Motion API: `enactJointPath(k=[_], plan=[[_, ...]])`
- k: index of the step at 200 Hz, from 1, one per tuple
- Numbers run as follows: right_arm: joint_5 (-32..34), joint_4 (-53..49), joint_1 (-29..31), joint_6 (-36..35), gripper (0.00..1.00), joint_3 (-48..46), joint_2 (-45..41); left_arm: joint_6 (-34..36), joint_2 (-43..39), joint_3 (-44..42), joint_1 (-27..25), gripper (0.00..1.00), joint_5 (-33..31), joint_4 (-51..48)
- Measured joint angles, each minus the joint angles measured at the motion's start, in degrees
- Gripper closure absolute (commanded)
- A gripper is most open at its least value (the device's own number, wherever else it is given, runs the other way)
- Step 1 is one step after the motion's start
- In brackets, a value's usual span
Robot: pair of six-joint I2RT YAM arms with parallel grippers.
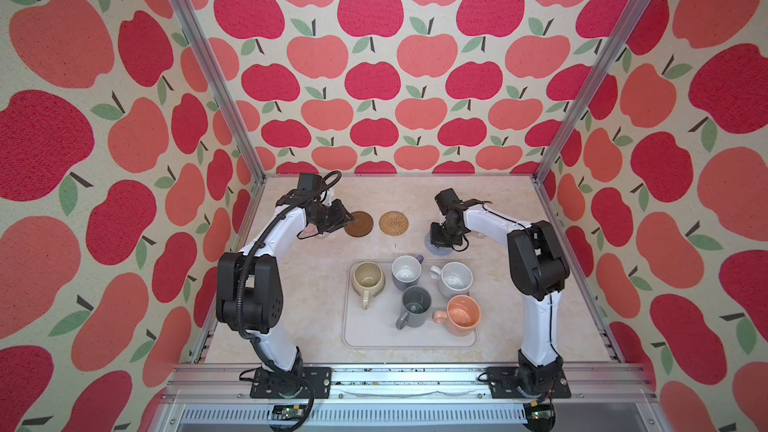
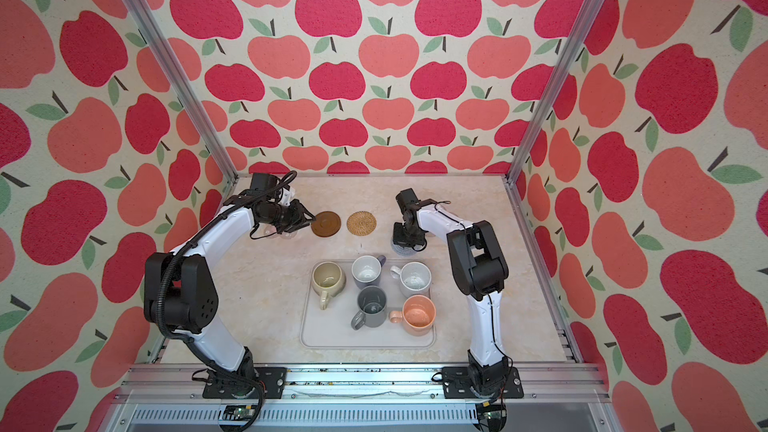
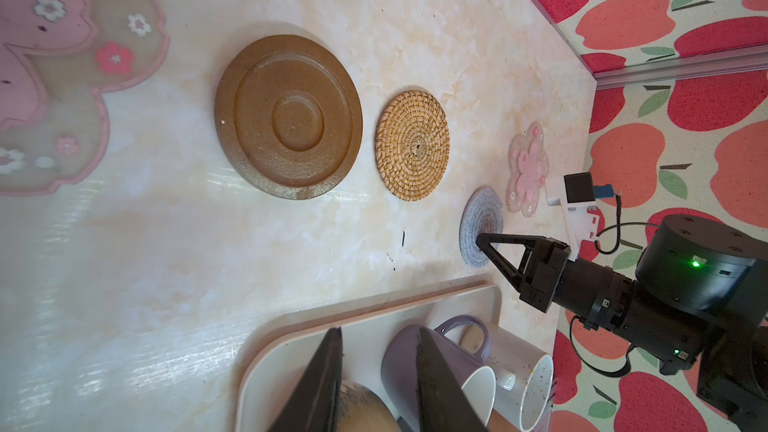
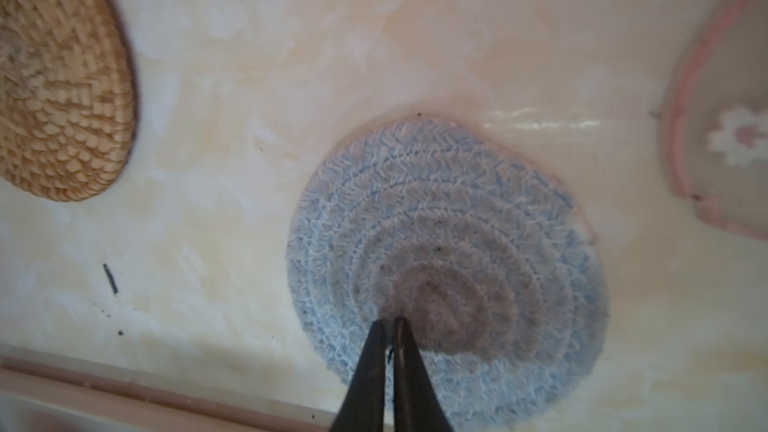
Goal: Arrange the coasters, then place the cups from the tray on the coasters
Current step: 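Push the grey knitted coaster with the right gripper toward the rattan coaster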
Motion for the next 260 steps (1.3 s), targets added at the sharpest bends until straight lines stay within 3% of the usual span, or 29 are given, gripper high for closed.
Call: enactJointPath(k=[94,260], plan=[[0.1,-4.5,-0.1,-1.5,0.89,14.9,9.1,0.0,-2.0,-1.4,1.3,0.67,0.0,0.0],[-0.6,-6.1,-2.9,-3.3,0.86,24.7,15.0,0.0,-2.0,-2.5,2.7,0.65,0.0,0.0]])
